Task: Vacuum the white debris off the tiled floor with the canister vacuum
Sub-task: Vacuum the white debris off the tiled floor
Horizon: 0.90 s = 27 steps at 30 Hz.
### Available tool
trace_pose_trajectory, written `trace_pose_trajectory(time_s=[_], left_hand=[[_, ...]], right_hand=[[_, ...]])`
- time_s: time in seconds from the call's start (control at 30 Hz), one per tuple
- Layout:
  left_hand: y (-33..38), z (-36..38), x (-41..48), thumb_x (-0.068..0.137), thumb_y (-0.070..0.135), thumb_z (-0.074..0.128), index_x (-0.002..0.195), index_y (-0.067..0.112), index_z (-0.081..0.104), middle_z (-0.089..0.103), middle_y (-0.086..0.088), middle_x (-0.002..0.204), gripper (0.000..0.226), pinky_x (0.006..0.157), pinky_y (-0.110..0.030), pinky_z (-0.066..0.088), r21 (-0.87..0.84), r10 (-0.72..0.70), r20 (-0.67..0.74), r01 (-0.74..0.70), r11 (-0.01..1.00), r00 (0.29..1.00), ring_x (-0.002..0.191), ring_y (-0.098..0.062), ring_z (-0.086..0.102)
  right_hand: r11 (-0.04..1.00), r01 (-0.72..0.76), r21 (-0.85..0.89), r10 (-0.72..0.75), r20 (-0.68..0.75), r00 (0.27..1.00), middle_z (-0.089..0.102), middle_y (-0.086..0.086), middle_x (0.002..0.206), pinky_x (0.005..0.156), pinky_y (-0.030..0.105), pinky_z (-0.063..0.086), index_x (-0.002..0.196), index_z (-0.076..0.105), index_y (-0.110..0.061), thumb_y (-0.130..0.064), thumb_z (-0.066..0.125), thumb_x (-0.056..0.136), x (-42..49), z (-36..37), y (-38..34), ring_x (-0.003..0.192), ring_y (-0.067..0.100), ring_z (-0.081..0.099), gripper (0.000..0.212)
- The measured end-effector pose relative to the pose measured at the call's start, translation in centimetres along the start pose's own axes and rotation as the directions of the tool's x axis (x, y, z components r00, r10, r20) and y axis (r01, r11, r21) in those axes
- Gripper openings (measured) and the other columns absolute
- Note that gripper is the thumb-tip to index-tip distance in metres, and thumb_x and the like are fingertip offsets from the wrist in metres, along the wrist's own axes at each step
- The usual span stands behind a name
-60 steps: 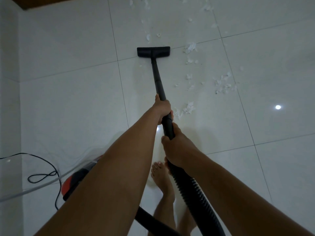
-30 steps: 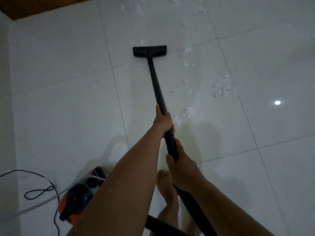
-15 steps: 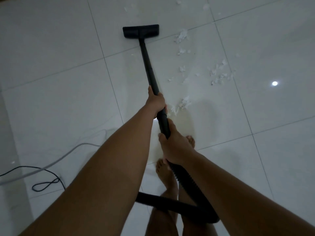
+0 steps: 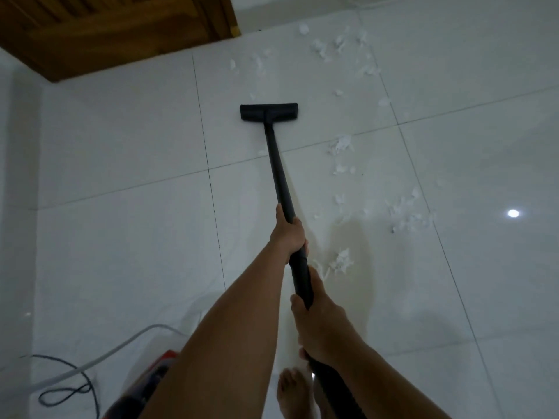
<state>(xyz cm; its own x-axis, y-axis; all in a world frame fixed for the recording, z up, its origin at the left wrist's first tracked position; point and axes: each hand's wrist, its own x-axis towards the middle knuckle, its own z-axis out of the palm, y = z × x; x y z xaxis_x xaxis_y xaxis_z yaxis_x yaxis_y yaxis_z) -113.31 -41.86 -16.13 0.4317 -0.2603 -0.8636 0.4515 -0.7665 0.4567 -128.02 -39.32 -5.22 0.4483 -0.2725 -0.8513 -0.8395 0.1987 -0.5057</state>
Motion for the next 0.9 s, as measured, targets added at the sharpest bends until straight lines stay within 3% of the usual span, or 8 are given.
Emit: trace_pose_trajectory(time_s=[0.2, 0.33, 0.47, 0.63, 0.9], left_hand=[[2.4, 0.2, -0.5, 0.11, 0.031, 0.029, 0.158, 0.047, -0.01, 0.057, -0.009, 0.064, 0.064, 0.046, -0.028, 0.05, 0.029, -0.013, 0.004, 0.012, 0.999, 1.0, 0.042, -0.016, 0.052], [3.4, 0.5, -1.9, 0.11, 0.03, 0.029, 0.159, 0.045, -0.007, 0.058, -0.01, 0.065, 0.062, 0.048, -0.029, 0.051, -0.001, -0.027, 0.008, 0.027, 1.0, 1.0, 0.044, -0.016, 0.053], [5.6, 0.2, -1.7, 0.11, 0.027, 0.03, 0.159, 0.045, -0.004, 0.057, -0.01, 0.064, 0.062, 0.051, -0.03, 0.053, -0.049, -0.039, 0.013, 0.039, 0.998, 0.999, 0.045, -0.016, 0.054], [8.1, -1.6, 0.0, 0.109, 0.027, 0.029, 0.158, 0.045, -0.002, 0.057, -0.01, 0.064, 0.061, 0.051, -0.03, 0.053, -0.05, -0.036, 0.026, 0.038, 0.998, 0.999, 0.046, -0.016, 0.055], [13.1, -5.0, 4.3, 0.11, 0.029, 0.028, 0.158, 0.046, -0.008, 0.056, -0.01, 0.066, 0.063, 0.054, -0.032, 0.055, -0.055, -0.031, 0.032, 0.033, 0.998, 0.999, 0.047, -0.017, 0.053]], right_hand=[[0.999, -0.034, -0.028, 0.034, 0.014, 0.999, 0.063, 0.003, 0.084, 0.047, 0.022, 0.053, 0.162, -0.002, -0.044, -0.034, 0.038, 0.11, -0.3, -2.1, -2.0, 0.054, 0.011, 0.06, 0.066], [0.993, -0.022, -0.118, 0.024, 0.017, 1.0, 0.063, -0.002, 0.085, 0.05, 0.02, 0.046, 0.162, 0.0, -0.042, -0.032, 0.038, 0.11, -1.8, -3.5, -3.2, 0.06, 0.009, 0.061, 0.065], [0.985, -0.012, -0.17, 0.011, -0.001, 1.0, 0.065, 0.002, 0.099, 0.066, 0.026, 0.05, 0.163, 0.004, -0.04, -0.03, 0.039, 0.109, -1.4, -4.9, -5.1, 0.064, 0.01, 0.06, 0.065], [0.994, -0.007, -0.106, 0.008, 0.015, 1.0, 0.062, 0.002, 0.087, 0.05, 0.024, 0.054, 0.161, 0.007, -0.044, -0.03, 0.038, 0.108, 0.0, -5.3, -8.4, 0.053, 0.01, 0.062, 0.063], [0.997, -0.044, -0.067, 0.045, 0.023, 0.999, 0.06, 0.001, 0.084, 0.054, 0.025, 0.052, 0.162, 0.004, -0.043, -0.044, 0.037, 0.108, 3.4, -5.9, -15.4, 0.056, 0.01, 0.059, 0.064]])
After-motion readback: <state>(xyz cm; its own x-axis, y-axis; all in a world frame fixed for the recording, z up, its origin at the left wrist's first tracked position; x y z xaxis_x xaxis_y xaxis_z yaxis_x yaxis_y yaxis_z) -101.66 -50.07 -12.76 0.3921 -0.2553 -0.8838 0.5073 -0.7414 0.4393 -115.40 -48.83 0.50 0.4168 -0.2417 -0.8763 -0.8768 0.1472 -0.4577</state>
